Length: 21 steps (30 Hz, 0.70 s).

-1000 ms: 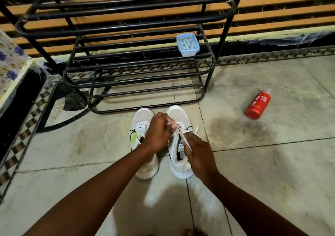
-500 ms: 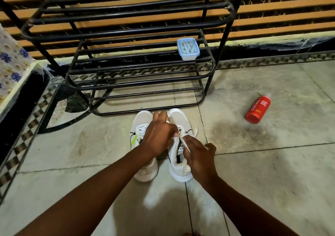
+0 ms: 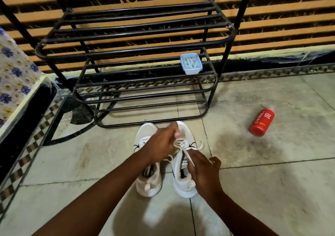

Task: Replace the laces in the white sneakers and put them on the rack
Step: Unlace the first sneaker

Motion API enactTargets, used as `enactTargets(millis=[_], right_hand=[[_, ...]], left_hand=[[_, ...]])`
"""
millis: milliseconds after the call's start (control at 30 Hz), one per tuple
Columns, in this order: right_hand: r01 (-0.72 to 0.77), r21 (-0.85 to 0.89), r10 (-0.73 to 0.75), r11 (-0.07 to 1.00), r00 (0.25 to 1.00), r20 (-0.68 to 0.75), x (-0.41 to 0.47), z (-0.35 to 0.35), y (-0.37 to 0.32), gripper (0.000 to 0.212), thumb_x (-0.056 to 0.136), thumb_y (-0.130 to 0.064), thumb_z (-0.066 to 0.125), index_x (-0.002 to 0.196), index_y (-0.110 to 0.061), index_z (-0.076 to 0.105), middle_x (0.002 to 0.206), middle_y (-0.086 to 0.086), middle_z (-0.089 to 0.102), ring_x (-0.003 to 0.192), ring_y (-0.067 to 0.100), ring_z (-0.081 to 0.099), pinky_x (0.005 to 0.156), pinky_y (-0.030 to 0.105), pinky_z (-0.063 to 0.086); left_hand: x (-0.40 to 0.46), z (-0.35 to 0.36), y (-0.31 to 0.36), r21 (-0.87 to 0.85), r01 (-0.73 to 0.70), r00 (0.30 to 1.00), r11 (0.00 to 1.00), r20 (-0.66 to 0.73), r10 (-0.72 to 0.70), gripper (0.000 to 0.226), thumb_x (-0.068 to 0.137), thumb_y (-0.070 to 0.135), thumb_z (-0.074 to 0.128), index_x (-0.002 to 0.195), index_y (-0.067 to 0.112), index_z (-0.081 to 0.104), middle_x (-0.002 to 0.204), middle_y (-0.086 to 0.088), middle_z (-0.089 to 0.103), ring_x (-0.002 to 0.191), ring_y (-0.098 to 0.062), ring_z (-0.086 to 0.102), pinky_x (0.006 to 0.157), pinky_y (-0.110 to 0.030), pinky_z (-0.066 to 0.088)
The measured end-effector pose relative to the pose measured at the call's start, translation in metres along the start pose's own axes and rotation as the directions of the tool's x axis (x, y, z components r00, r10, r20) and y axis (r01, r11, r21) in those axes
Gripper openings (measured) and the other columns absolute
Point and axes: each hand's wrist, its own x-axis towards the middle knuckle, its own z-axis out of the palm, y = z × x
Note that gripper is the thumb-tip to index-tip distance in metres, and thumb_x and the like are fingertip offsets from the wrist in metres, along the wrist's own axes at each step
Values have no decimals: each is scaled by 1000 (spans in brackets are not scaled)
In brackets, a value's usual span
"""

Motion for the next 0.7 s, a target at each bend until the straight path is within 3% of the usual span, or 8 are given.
enactTargets(millis=[100,233,367,467,500,567,633,700], right_hand=[[11,-28,-11,1000,1000,22,-2,-1,2,44,89,-36,41,126,-32,65,128,-16,64,114,3,62,85,47,39],[28,-38,-28,999,999,21,-2,-1,2,43,90,-34,42,125,-30,66,127,-14,66,116,4,62,85,44,34],[26,-32,-26,999,1000,1,-1,0,1,41,91,-33,43,125,-30,66,127,-14,66,117,1,58,85,42,31],[4,-24,-4,1000,1000,6,-1,0,1,41,91,-33,43,125,-29,65,128,-11,67,115,4,62,85,44,33],[-15,-10,15,1000,1000,14,-1,0,1,41,92,-33,41,126,-30,64,128,-12,66,114,4,62,86,44,34],[-58,10,57,998,997,43,-1,0,1,41,95,-35,37,128,-33,62,129,-15,65,115,2,60,86,46,36],[-70,17,69,997,996,65,-1,-1,0,42,96,-36,36,129,-34,61,130,-17,64,116,0,59,86,47,37],[-65,27,63,998,996,63,0,-3,-2,42,95,-35,37,130,-34,61,131,-15,64,117,2,60,85,47,37]], left_hand=[[0,5,-2,533,-156,982,831,178,70,18,92,26,64,109,20,62,110,-4,57,98,-26,58,77,-37,51],[0,6,-9,471,-82,995,878,92,44,16,93,15,63,106,16,72,120,-11,54,104,-31,57,81,-35,47],[-2,10,-19,509,-85,993,857,110,33,12,91,32,62,102,32,66,110,6,45,110,-21,51,80,-38,29],[-6,13,-19,84,-39,997,996,65,34,7,93,27,58,92,22,62,126,16,65,123,-13,58,103,-48,37],[-8,13,-17,-167,-11,999,986,41,18,10,97,18,59,91,11,60,121,9,72,121,-15,64,106,-47,42],[-11,12,-5,-575,75,997,815,17,-80,19,106,2,49,90,-7,48,96,-16,75,101,-29,72,93,-39,55],[-10,8,6,-703,95,978,704,-64,-196,26,110,3,40,87,-7,42,74,-23,54,74,-32,60,69,-34,51],[-7,2,4,-579,43,965,814,-186,-183,29,111,15,40,86,1,45,71,-18,46,64,-29,43,62,-35,39]])
